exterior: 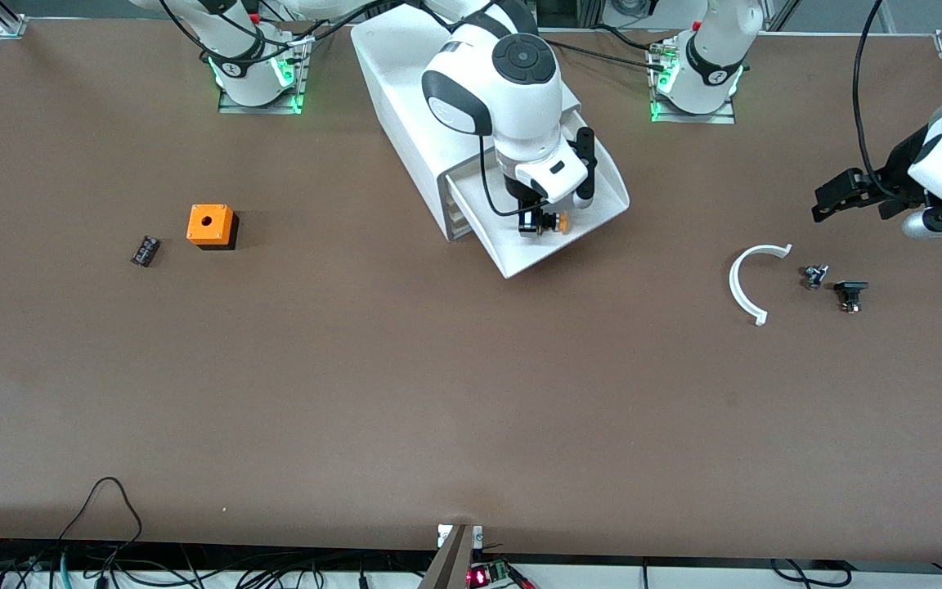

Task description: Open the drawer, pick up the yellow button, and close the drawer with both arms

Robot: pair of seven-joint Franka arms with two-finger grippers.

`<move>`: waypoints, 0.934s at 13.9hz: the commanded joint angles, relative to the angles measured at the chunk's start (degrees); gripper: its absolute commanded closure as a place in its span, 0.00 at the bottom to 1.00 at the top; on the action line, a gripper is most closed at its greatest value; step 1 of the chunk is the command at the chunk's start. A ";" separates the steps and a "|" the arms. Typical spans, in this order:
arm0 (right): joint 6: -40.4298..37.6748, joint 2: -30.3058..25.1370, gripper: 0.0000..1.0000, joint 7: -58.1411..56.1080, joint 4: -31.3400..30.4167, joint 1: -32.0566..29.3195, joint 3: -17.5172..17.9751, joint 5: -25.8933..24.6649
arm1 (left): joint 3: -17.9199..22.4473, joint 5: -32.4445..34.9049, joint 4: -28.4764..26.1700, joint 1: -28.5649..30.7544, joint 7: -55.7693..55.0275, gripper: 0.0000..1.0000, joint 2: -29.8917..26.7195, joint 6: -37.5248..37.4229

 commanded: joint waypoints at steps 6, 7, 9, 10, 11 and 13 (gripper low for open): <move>-3.43 -12.81 0.86 15.62 -1.54 -5.09 -5.59 -0.20 | -0.49 2.03 2.17 -0.73 -4.38 0.00 0.48 -0.55; -3.96 -15.00 0.86 17.20 -4.52 -6.58 -7.70 -0.21 | -0.40 2.03 2.08 -0.73 -4.46 0.00 0.48 -0.29; -4.15 -19.48 0.86 23.77 -12.77 -10.10 -9.82 0.93 | -0.40 2.12 1.73 -0.73 -7.26 0.00 0.56 0.50; -4.15 -21.16 0.86 27.98 -16.12 -11.59 -9.91 1.72 | -1.01 2.12 0.25 -0.73 -10.32 0.00 -0.04 2.51; -4.32 -22.39 0.86 32.20 -19.02 -13.70 -10.00 2.25 | -2.93 2.12 -2.11 -0.73 -15.14 0.00 -0.14 4.62; -5.20 -24.16 0.86 37.76 -24.56 -18.26 -10.00 2.26 | -4.87 2.21 -6.60 -1.95 -26.30 0.00 -0.14 9.89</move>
